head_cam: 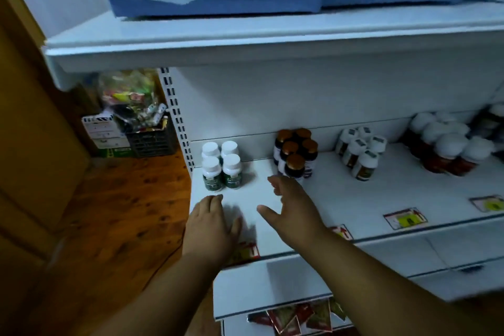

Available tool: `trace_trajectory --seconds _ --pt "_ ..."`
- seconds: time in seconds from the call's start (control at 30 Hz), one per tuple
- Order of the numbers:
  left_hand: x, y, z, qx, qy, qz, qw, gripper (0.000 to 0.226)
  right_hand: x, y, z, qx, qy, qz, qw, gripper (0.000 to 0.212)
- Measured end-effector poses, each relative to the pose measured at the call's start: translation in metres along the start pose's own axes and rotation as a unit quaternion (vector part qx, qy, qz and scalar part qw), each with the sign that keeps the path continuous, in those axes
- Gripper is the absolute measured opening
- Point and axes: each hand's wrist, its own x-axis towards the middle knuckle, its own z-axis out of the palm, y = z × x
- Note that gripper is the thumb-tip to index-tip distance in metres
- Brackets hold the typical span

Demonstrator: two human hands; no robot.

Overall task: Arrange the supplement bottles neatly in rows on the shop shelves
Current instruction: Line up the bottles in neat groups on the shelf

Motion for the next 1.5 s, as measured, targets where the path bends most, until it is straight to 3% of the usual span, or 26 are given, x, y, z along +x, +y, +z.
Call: trace_trajectory --seconds 0.2,0.47,1.03,1.27,1.4,1.5 --pt "-0.072 0.127 0.031 -0.073 0.056 0.145 0.985 0.05 -0.105 0.068 -0.116 -0.027 0.065 0.03 0.997 0.054" --pt "-0.152 0.336 0.096 -0.106 -0.054 0.271 0.955 0.057 -0.241 0.201 -0.274 -0.077 0.136 0.151 0.976 0.055" --pt "-0.079 0.7 0.26 -0.094 -0.182 0.48 0.853 0.054 -0.271 0.454 -0.515 -0.121 0.219 0.331 0.91 0.054" --pt "-0.05 0.834 0.392 -0.076 -0.213 0.419 0.88 0.058 -0.245 0.643 -0.579 -0.068 0.186 0.301 0.933 0.051" --pt "-0.02 0.884 0.473 -0.057 -0.233 0.318 0.917 0.063 -0.213 0.764 -0.599 0.001 0.157 0.266 0.951 0.047" --pt "0.002 0.911 0.537 -0.07 -0.235 0.257 0.935 0.052 -0.188 0.846 -0.588 0.041 0.174 0.271 0.946 0.043"
